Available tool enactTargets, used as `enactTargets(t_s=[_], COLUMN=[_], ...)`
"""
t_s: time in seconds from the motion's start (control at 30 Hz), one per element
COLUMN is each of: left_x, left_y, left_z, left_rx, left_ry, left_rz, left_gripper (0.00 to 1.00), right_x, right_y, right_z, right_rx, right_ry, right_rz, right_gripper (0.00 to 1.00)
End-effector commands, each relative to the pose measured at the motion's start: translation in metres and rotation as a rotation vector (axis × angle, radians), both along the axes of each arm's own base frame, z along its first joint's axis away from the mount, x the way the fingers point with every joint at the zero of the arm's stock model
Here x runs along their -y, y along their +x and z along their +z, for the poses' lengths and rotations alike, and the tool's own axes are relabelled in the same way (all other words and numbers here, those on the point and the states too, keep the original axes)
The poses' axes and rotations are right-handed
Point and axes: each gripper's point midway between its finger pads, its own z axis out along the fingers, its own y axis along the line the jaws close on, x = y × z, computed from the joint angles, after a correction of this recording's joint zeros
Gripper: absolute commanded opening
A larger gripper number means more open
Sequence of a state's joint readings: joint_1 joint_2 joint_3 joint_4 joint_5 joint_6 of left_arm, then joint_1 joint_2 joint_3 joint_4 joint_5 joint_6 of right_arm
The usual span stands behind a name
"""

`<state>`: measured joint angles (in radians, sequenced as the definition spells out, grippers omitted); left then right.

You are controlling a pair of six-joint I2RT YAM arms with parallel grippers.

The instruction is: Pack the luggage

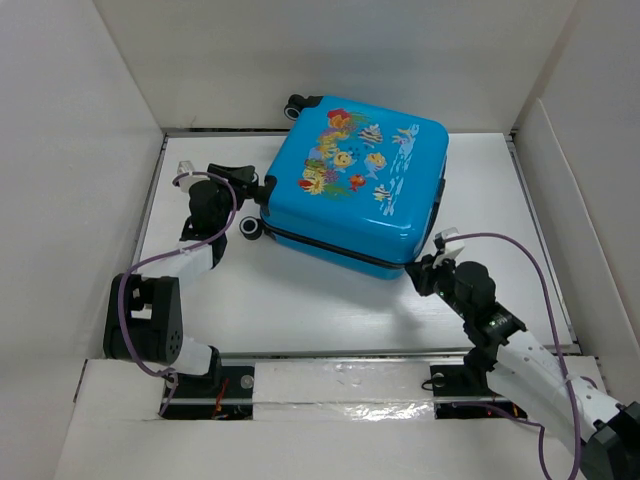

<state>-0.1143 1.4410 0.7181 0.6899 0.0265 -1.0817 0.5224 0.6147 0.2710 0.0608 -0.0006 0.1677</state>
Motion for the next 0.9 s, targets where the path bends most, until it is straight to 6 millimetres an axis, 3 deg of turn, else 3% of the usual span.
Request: enactTargets(t_s=[0.0,0.17,0.27,0.37,0.47,0.53,0.6,0.73,0.83,0.87], left_x=[-0.003,-0.003,-0.009,-0.009,-0.010,-0.011,-0.010,-0.011,-0.011,-0.011], left_y=[0.008,0.018,0.026,0.031,0.034,0.036,0.037,0.038,0.038,0.038], left_z=[0.013,0.016,0.020,0.023,0.021,0.019,0.017,0.017,0.017,0.017], left_rx=[0.060,0.053,0.058,0.059,0.053,0.045,0.043,0.044,0.044,0.044], left_ry=[0.121,0.140,0.156,0.172,0.181,0.187,0.189,0.193,0.196,0.196], left_rz=[-0.008,-0.009,0.028,0.029,0.031,0.036,0.032,0.033,0.038,0.038], left_gripper=[0.00,0.00,0.00,0.00,0.00,0.00,0.00,0.00,0.00,0.00], right_x=[-0.012,-0.008,-0.006,-0.005,-0.006,-0.008,-0.011,-0.016,-0.019,-0.018], right_y=[0.011,0.010,0.011,0.015,0.018,0.021,0.022,0.023,0.025,0.026], right_z=[0.034,0.022,0.021,0.020,0.023,0.025,0.023,0.024,0.027,0.027], right_rx=[0.143,0.120,0.128,0.130,0.135,0.142,0.137,0.139,0.153,0.154], right_ry=[0.091,0.089,0.090,0.083,0.074,0.071,0.061,0.059,0.072,0.072], right_rz=[0.030,0.006,-0.003,-0.012,-0.010,-0.006,0.010,0.035,0.042,0.039], right_gripper=[0.21,0.26,0.22,0.12,0.12,0.14,0.25,0.28,0.24,0.18])
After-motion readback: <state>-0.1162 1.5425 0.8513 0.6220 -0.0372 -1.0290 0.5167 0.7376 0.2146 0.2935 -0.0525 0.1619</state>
